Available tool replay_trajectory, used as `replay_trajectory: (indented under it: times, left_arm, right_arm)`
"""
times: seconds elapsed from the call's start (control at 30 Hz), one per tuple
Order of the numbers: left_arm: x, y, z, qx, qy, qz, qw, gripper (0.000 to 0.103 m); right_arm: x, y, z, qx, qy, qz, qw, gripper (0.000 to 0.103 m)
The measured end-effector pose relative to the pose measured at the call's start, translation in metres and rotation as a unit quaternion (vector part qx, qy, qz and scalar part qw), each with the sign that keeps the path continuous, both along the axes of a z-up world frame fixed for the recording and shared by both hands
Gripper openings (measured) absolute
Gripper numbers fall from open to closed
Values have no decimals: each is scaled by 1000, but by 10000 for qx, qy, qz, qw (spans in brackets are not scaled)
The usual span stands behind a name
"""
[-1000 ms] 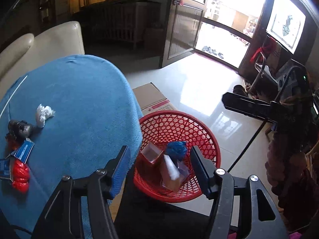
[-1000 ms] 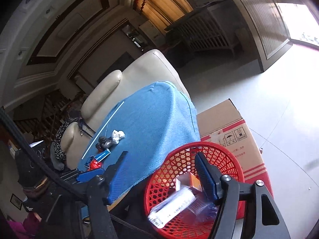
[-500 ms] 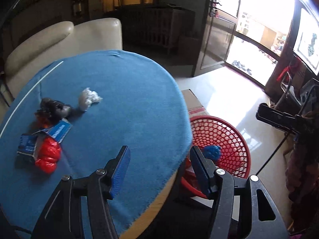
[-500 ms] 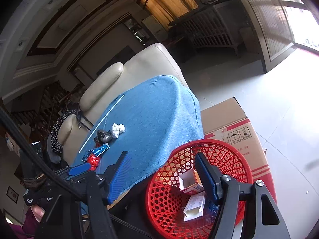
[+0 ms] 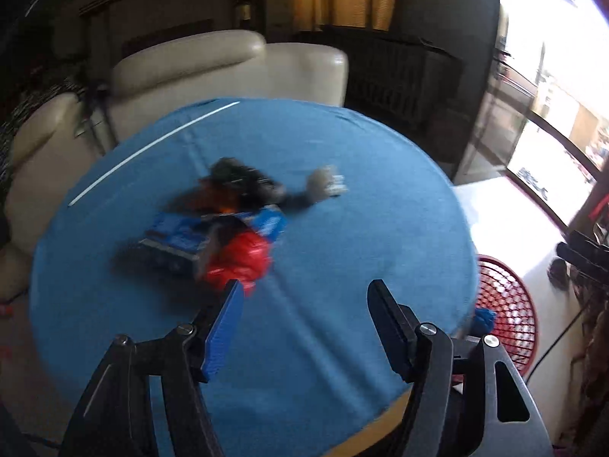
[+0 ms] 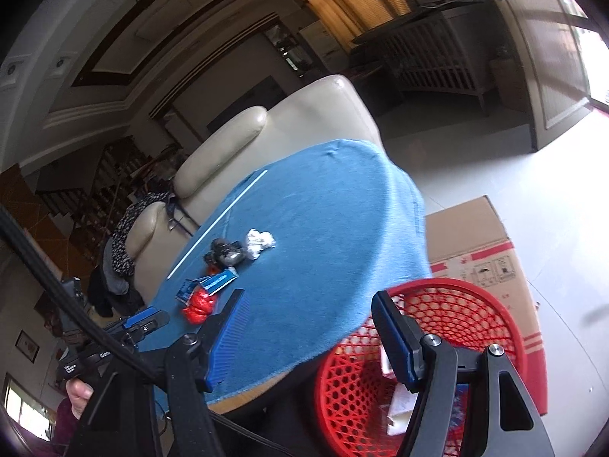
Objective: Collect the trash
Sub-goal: 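Move both open tools back over the table toward the remaining trash, then grasp the white tissue ball with the right tool while the left tool grasps the red plastic bag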
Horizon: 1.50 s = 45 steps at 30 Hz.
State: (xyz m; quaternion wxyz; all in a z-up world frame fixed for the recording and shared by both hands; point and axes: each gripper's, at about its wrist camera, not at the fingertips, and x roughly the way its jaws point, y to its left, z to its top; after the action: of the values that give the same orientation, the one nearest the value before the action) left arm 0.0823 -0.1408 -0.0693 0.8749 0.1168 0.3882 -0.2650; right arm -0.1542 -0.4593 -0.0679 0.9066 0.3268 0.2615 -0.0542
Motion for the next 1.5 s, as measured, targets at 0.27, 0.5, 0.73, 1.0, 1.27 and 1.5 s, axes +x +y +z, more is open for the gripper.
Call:
replay_trajectory:
  times: [0.27, 0.5, 0.73, 1.0, 1.27, 1.5]
  left_arm:
    - [39, 98, -9, -36, 173, 1342, 9908, 69]
    - [55, 121, -17, -171, 298, 1516, 9878, 69]
    - [72, 132, -28, -351, 596, 1581, 9850, 69]
    - [77, 120, -42, -695, 1061, 1285, 9836, 69]
    - [82, 64, -38, -986, 1259, 627, 9851, 69]
    - [102, 25, -50, -960, 1333, 315, 9859, 51]
  right_arm:
    - [54, 36, 6, -73, 8, 733, 9973, 71]
    - [113, 87, 7, -154, 110, 1493, 9886, 71]
    - [174, 131, -11, -209, 594, 1938, 9790, 71]
    - [239, 113, -29, -215, 1022, 1458, 9838, 71]
    - [318, 79, -42, -163, 1248, 912, 9878, 71]
    - [364, 82, -77, -367, 1833, 1127, 9759, 39]
